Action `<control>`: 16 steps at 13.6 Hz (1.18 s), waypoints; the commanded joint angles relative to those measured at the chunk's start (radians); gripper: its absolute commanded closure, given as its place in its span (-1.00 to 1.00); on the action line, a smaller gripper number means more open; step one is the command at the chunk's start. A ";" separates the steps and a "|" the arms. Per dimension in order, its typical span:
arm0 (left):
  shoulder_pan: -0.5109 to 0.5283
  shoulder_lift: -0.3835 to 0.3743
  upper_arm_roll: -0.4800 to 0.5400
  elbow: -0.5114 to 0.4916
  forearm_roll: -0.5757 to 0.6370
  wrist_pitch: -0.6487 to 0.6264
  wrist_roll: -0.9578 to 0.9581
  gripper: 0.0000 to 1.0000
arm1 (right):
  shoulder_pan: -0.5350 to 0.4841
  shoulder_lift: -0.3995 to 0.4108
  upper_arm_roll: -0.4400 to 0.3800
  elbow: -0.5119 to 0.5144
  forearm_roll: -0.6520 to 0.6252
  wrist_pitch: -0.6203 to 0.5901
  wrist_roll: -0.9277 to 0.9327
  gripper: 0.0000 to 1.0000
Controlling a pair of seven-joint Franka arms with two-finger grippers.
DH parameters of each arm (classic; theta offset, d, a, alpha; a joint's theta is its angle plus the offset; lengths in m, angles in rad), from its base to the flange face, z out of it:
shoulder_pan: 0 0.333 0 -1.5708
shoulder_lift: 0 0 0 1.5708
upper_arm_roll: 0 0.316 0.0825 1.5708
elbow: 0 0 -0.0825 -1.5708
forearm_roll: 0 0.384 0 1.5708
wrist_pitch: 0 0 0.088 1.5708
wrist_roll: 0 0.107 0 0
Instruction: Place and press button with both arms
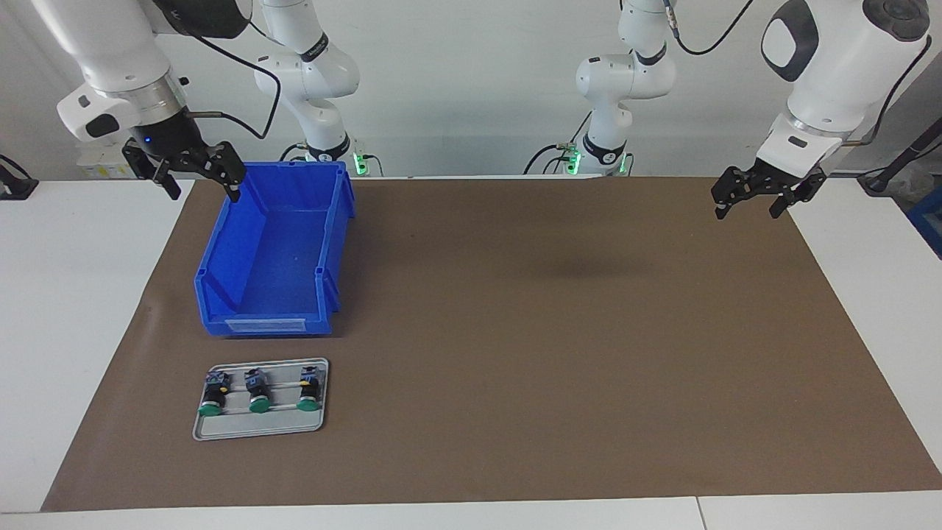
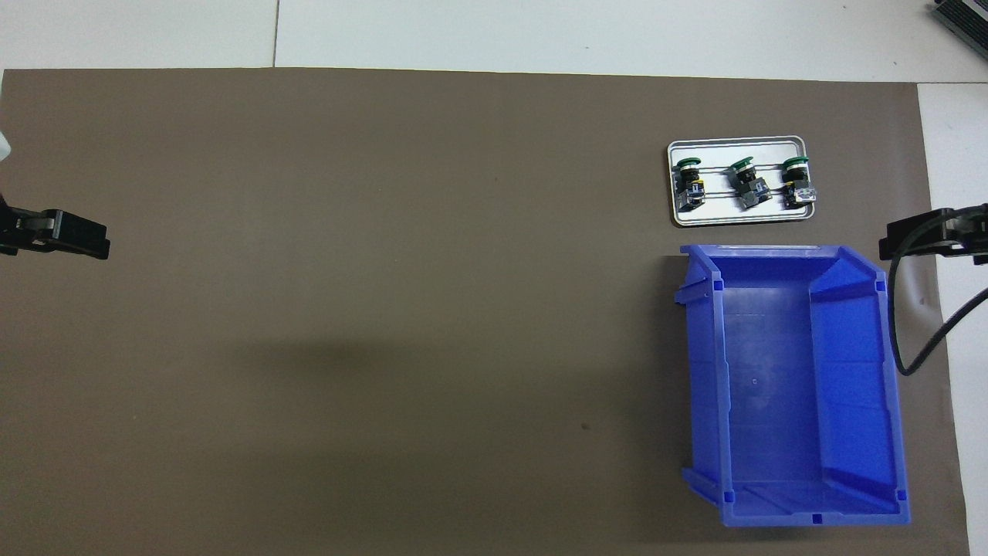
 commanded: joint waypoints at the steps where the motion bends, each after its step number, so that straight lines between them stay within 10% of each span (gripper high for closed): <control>1: 0.007 -0.027 -0.005 -0.031 -0.008 0.010 -0.005 -1.00 | -0.013 -0.004 0.013 -0.005 -0.020 -0.011 -0.003 -1.00; 10: 0.007 -0.027 -0.005 -0.031 -0.008 0.010 -0.005 -1.00 | -0.033 0.002 0.013 -0.011 -0.021 0.072 -0.059 -1.00; 16: 0.007 -0.027 -0.005 -0.031 -0.008 0.010 -0.005 -1.00 | -0.027 0.225 0.014 0.038 -0.018 0.318 -0.151 -1.00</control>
